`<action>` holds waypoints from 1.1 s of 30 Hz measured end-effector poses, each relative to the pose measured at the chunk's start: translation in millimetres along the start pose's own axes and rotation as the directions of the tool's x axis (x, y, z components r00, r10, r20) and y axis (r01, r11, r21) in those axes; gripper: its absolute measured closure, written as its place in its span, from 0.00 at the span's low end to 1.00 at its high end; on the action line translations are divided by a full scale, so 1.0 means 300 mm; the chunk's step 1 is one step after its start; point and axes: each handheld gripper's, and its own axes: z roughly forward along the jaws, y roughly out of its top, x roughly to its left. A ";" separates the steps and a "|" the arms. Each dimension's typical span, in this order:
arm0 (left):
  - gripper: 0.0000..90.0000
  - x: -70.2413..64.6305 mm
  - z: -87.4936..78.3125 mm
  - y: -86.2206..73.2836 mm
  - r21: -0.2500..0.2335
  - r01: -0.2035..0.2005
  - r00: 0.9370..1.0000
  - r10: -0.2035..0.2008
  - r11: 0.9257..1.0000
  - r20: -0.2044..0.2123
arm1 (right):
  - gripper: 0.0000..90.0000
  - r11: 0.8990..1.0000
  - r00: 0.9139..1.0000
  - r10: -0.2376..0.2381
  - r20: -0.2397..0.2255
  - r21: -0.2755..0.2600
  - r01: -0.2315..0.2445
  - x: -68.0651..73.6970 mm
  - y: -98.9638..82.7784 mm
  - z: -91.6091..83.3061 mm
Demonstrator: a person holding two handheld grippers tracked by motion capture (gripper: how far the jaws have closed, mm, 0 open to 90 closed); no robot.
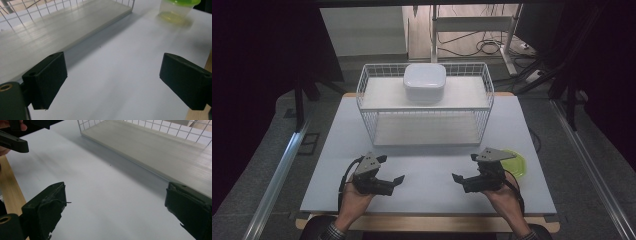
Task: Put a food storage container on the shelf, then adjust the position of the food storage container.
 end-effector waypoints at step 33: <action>0.06 -0.023 0.033 -0.057 0.064 -0.018 1.000 0.019 0.998 -0.011 | 0.36 0.994 0.994 0.029 0.104 0.100 -0.039 -0.028 -0.042 -0.025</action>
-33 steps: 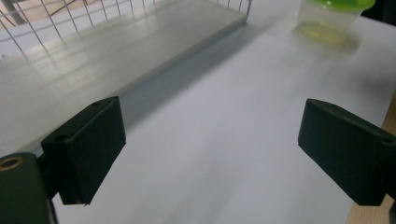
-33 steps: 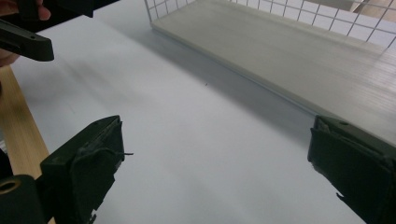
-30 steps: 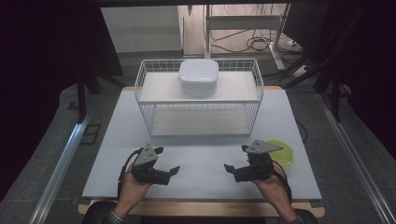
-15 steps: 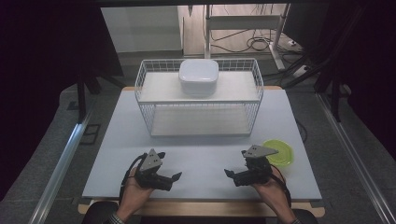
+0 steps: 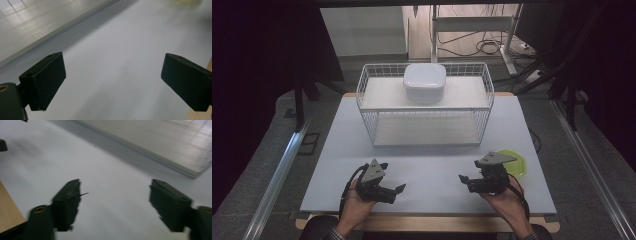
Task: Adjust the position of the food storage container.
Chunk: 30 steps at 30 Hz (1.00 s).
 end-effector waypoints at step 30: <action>0.07 0.009 0.008 -0.006 0.014 0.013 1.000 -0.013 1.000 0.009 | 1.00 0.971 0.880 0.240 0.409 -0.079 -0.227 -0.363 -0.157 -0.244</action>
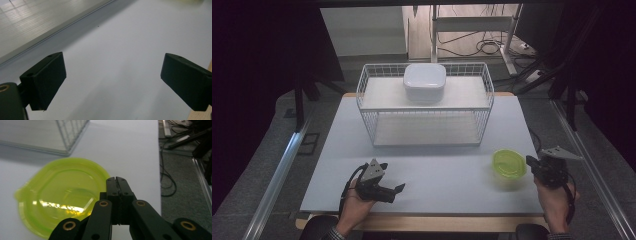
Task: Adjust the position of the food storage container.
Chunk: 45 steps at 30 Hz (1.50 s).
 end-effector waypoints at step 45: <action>0.07 -0.014 0.023 -0.003 0.048 -0.033 0.999 0.032 0.998 0.012 | 0.99 0.996 0.983 0.005 -0.182 0.089 0.011 0.200 0.011 0.132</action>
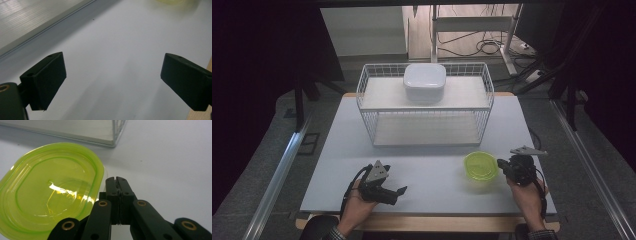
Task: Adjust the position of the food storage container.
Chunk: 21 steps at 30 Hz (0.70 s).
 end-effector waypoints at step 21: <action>0.07 -0.005 0.006 0.000 0.014 -0.012 1.000 0.012 1.000 0.003 | 0.97 0.994 0.992 -0.111 -0.057 0.007 0.112 0.144 0.043 0.064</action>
